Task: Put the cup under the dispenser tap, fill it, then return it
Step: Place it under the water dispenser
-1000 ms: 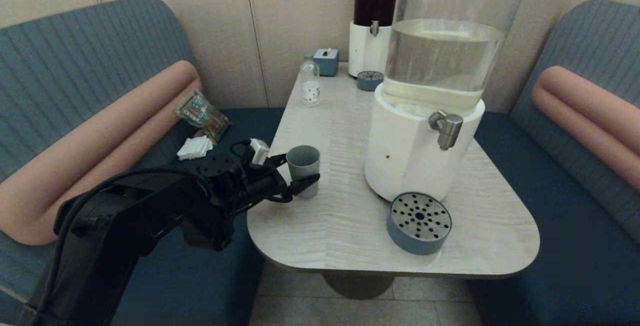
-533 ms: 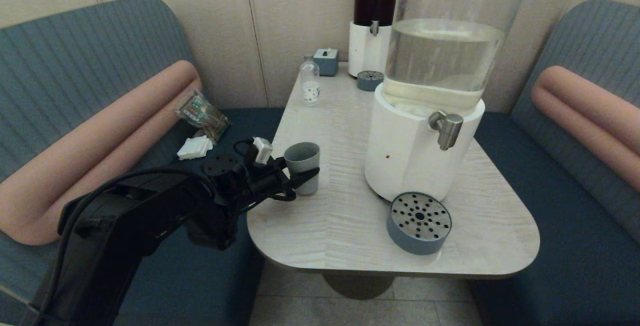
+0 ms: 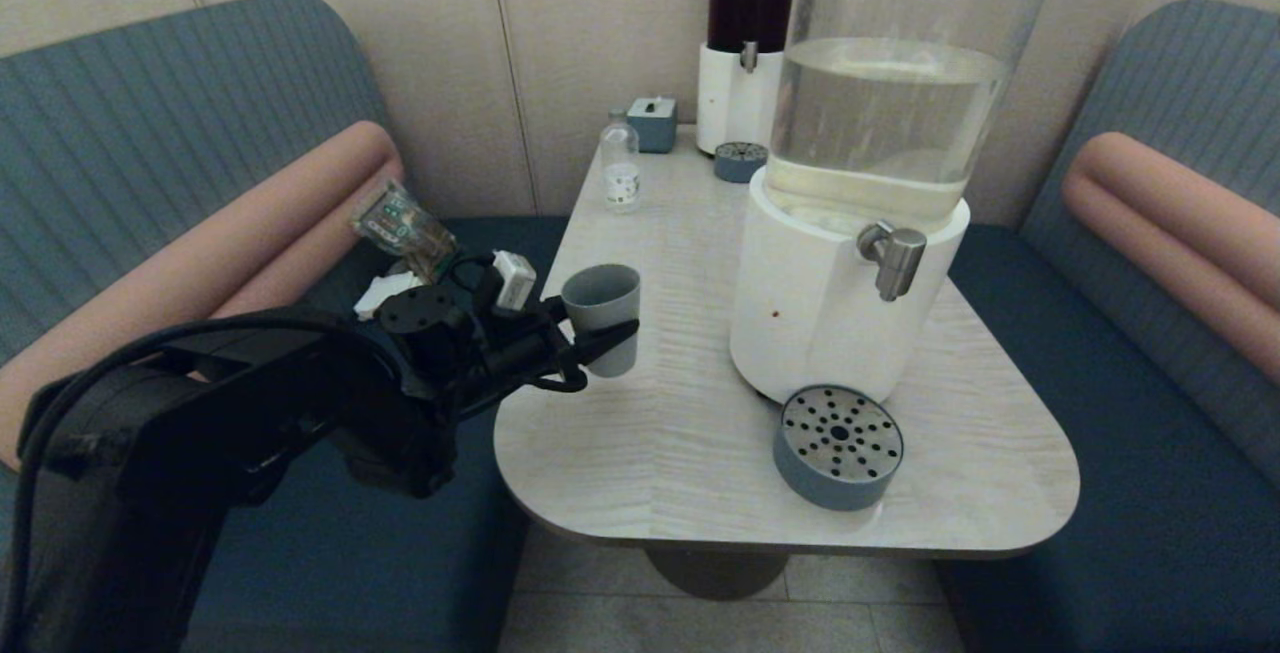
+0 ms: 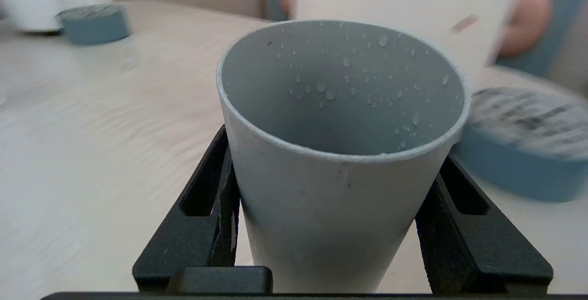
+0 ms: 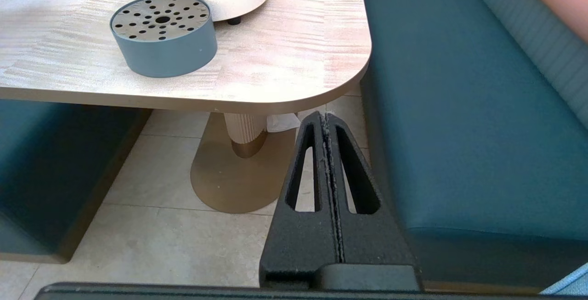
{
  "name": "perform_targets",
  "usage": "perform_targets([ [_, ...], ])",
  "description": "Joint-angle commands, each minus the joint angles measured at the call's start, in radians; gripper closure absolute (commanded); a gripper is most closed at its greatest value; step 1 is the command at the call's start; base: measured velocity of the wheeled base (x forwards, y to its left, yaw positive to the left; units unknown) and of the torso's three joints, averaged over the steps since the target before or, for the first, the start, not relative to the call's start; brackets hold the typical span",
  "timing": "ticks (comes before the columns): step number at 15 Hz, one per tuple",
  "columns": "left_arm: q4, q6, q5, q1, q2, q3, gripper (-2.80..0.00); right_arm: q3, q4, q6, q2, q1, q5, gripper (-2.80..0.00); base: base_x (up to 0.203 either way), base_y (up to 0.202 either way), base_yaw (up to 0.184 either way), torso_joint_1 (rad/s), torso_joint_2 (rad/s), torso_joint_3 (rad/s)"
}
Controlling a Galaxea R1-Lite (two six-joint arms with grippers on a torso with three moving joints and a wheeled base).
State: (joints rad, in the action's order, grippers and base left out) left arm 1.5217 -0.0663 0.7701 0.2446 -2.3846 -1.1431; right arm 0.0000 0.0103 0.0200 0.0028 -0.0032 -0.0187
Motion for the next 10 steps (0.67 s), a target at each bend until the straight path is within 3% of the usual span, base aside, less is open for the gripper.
perform_targets([
  [1, 0.008, -0.004, 0.004, 0.047, 0.132, 0.084, 0.0, 0.0, 0.0, 0.0, 0.0, 0.0, 0.0, 0.0, 0.0, 0.0, 0.0, 0.0, 0.0, 0.0],
  [4, 0.008, -0.002, -0.016, 0.138, 0.189, 0.131, 0.0, 0.0, -0.001, 0.0, 0.0, 0.0, 0.0, 0.0, 0.0, 0.0, 0.0, 0.0, 0.0, 0.0],
  [6, 0.008, -0.007, -0.069, 0.209, 0.206, 0.139, 0.0, 0.0, 0.0, 0.0, 0.0, 0.0, 0.0, 0.0, 0.0, 0.0, 0.0, 0.0, 0.0, 0.0],
  [10, 0.008, -0.008, -0.1, 0.294, 0.146, 0.061, 0.0, 0.0, 0.0, 0.0, 0.0, 0.0, 0.0, 0.0, 0.0, 0.0, 0.0, 0.0, 0.0, 0.0],
])
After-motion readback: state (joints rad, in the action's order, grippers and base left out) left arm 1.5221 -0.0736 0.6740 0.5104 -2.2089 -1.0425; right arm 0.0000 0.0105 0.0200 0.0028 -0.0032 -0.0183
